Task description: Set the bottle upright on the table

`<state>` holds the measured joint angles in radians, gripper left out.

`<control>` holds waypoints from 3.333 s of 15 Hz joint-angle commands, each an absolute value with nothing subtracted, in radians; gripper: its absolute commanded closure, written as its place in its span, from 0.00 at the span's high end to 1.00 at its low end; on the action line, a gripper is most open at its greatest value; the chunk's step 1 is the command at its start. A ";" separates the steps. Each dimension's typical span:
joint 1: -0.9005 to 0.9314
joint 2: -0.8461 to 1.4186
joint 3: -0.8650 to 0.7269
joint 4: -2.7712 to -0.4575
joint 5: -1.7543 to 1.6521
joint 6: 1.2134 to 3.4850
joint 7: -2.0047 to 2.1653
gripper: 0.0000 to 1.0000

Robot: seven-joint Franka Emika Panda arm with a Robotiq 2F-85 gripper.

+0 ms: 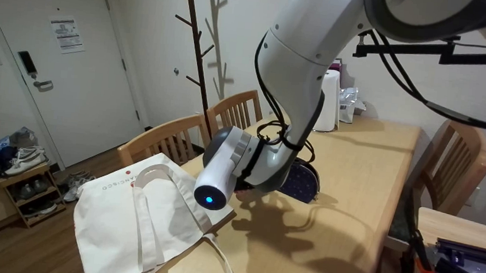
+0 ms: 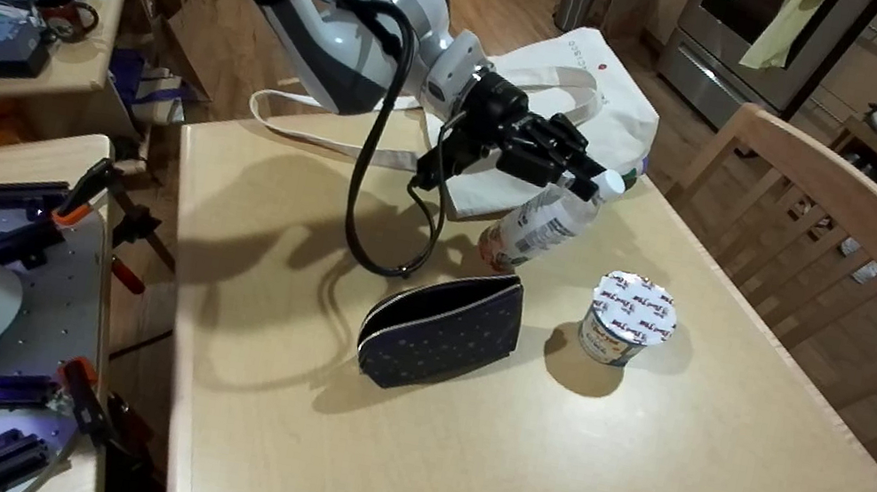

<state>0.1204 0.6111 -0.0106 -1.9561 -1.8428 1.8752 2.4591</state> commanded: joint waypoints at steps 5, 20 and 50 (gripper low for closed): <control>0.125 0.548 0.024 -1.993 -1.914 1.696 2.457 0.11; 0.054 0.730 0.136 -1.929 -2.012 1.626 2.606 0.11; -0.239 0.507 0.242 -2.213 -1.544 2.617 2.313 1.00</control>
<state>-0.2546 0.6008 0.2824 -2.1367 -1.6998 2.4660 2.4693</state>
